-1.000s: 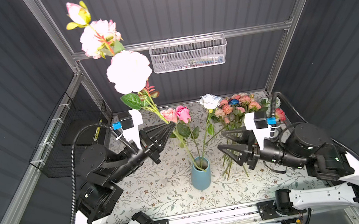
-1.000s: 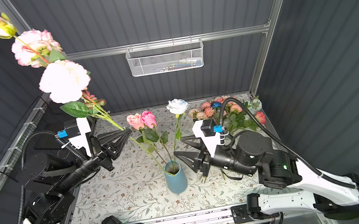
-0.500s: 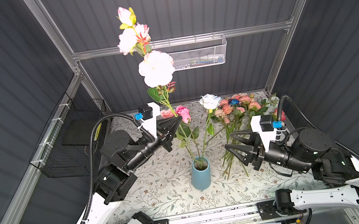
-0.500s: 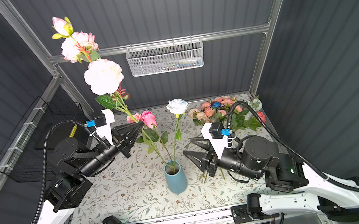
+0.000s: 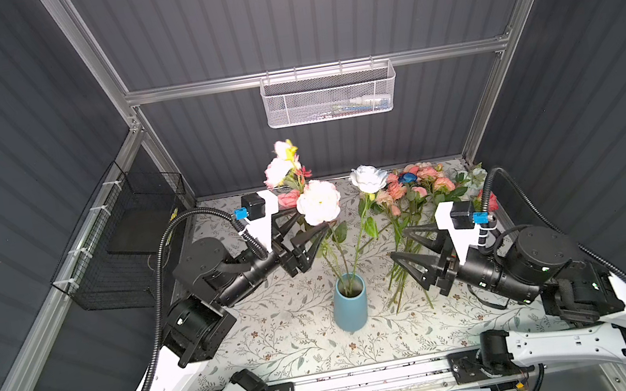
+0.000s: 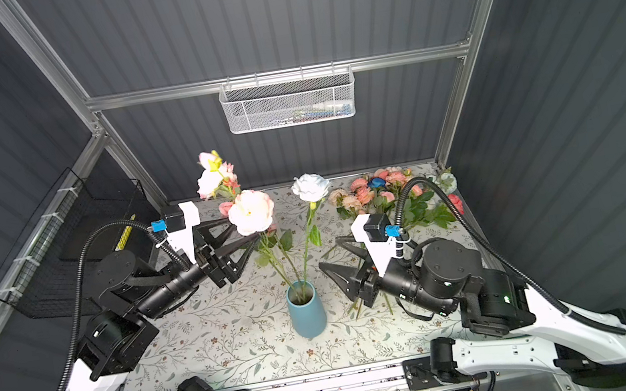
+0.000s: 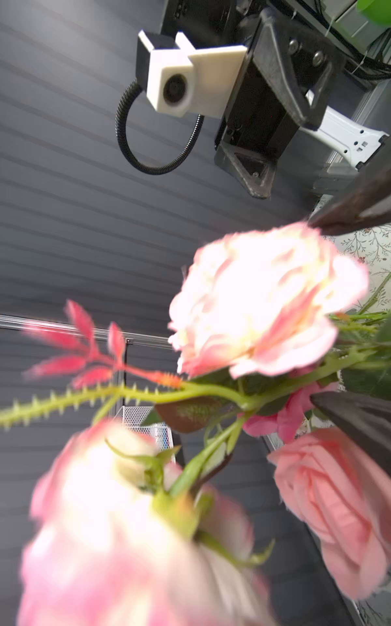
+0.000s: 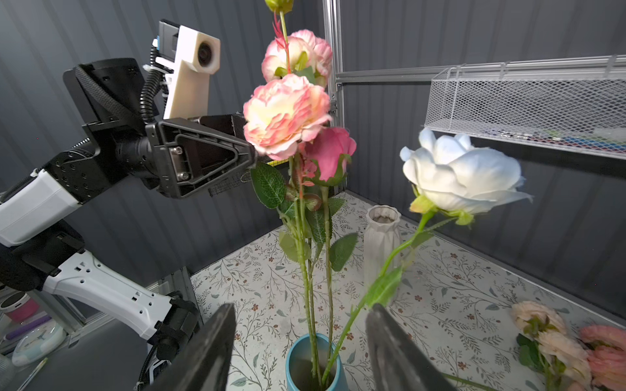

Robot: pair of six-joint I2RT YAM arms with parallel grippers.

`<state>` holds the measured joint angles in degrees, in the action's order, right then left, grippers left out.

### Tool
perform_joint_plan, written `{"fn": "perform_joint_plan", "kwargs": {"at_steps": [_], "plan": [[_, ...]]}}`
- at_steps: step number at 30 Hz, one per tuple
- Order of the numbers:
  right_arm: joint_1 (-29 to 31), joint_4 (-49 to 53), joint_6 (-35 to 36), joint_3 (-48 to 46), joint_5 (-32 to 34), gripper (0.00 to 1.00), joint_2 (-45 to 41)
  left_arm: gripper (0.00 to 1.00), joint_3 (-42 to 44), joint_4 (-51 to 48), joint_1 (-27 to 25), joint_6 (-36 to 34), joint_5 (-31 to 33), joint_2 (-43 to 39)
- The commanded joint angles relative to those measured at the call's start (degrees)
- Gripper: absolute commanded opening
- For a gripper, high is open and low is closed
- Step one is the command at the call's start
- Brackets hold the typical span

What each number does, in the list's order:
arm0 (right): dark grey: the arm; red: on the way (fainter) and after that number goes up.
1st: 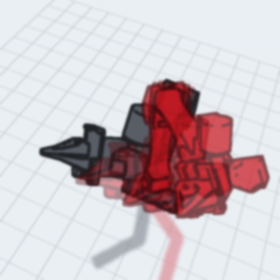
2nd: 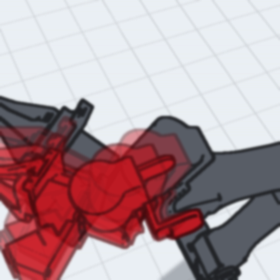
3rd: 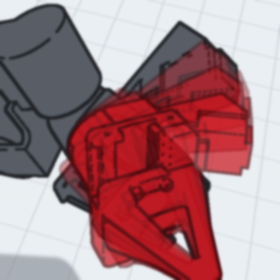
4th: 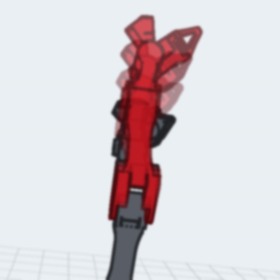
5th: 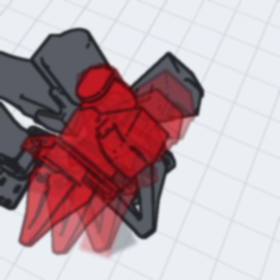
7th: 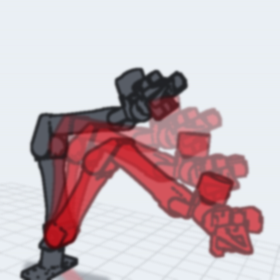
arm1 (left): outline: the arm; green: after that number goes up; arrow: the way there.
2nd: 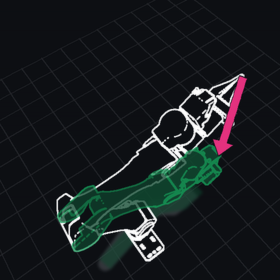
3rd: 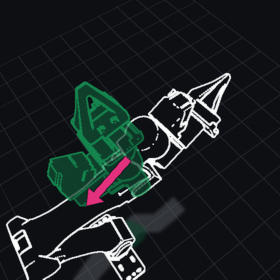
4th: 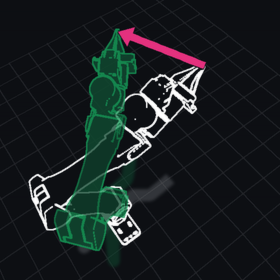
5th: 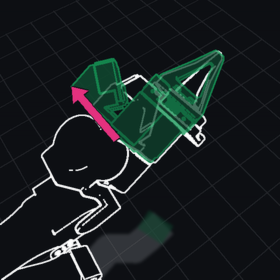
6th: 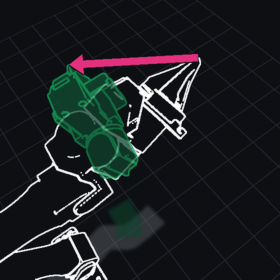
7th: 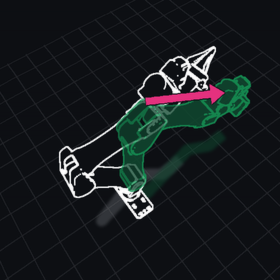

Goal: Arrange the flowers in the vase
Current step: 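Lower the pale pink spray stem into the blue vase with the left gripper, then open the left gripper and withdraw while right gripper moves to the bunch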

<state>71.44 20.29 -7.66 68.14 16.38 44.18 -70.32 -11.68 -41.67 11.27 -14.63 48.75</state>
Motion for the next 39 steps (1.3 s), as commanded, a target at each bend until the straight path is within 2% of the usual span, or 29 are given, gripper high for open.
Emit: {"fn": "perform_joint_plan", "kwargs": {"at_steps": [1,6,11,12,14,18,23,28,33,39], "plan": [[-0.1,0.4,-1.1,-1.2,2.9,0.65,-0.4,0.79,-0.5,0.8,-0.3,1.5,-1.2,-1.1],[-1.9,1.7,-4.3,-4.3,4.5,0.69,-1.5,0.84,0.4,1.6,-0.3,3.6,2.0,-4.1],[-5.4,3.4,-9.4,-10.0,4.4,0.72,-3.5,0.91,3.7,2.0,-0.3,7.1,11.3,-10.5],[-6.8,3.6,-10.8,-11.7,3.9,0.72,-3.8,0.95,4.8,2.0,-0.3,8.1,13.6,-12.1],[-11.0,3.5,-13.7,-15.2,1.3,0.71,-4.2,0.99,7.0,1.9,-0.3,9.5,17.2,-14.8],[-24.2,2.3,-19.9,-23.2,-7.9,0.68,-2.1,1.0,11.8,-0.3,-0.3,12.5,21.5,-19.5],[-37.8,-3.8,-24.0,-28.4,-15.5,0.63,7.1,1.0,19.8,-4.5,-0.3,17.1,25.7,-25.3],[-49.8,-7.4,-26.6,-28.2,-20.4,0.57,19.5,1.0,26.6,-9.3,-0.3,21.9,28.6,-31.9],[-55.9,-12.0,-26.6,-25.2,-21.7,0.56,32.0,1.0,32.7,-13.4,-0.3,26.8,29.3,-36.4],[-59.0,-12.1,-26.6,-16.7,-21.2,0.47,46.2,1.0,38.3,-15.9,-0.3,31.8,28.7,-38.3]]}}
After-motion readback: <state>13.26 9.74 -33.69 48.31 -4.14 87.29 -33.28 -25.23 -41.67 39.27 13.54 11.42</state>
